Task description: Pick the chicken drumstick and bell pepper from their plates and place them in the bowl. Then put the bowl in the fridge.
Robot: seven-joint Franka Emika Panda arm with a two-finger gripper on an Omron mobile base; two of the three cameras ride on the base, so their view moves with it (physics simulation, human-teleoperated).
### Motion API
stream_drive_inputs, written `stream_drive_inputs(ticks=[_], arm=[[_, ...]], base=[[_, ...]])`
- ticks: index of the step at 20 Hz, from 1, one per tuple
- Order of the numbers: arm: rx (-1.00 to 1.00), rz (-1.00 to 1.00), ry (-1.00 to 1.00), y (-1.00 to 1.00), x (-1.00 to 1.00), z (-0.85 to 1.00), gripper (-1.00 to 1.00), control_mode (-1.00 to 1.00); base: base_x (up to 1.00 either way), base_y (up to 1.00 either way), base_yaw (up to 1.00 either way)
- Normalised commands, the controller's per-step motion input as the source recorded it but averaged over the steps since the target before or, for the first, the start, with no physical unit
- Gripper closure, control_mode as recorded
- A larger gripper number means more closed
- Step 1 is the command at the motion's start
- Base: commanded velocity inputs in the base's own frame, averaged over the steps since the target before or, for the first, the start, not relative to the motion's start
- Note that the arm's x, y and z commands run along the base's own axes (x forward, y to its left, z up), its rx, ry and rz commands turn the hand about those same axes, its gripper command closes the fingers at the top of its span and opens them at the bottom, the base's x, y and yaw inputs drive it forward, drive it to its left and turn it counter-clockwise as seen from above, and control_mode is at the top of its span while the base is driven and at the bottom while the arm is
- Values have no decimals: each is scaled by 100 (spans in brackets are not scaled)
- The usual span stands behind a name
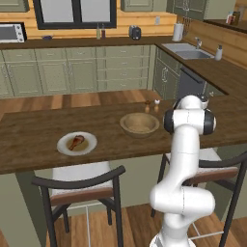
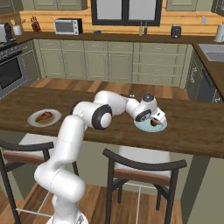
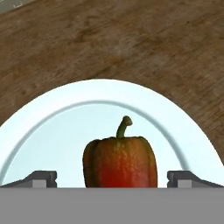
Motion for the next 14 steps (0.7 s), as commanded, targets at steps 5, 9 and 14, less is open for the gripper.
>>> stream_drive_inputs(ticks=[5, 9, 14], arm=[[-2, 0, 1, -7, 14, -14, -100, -100], [0, 0, 10, 0, 44, -24, -100, -100], [0, 0, 7, -5, 30, -18, -100, -100]], base=[[0, 0, 0], [0, 0, 0], [0, 0, 0]])
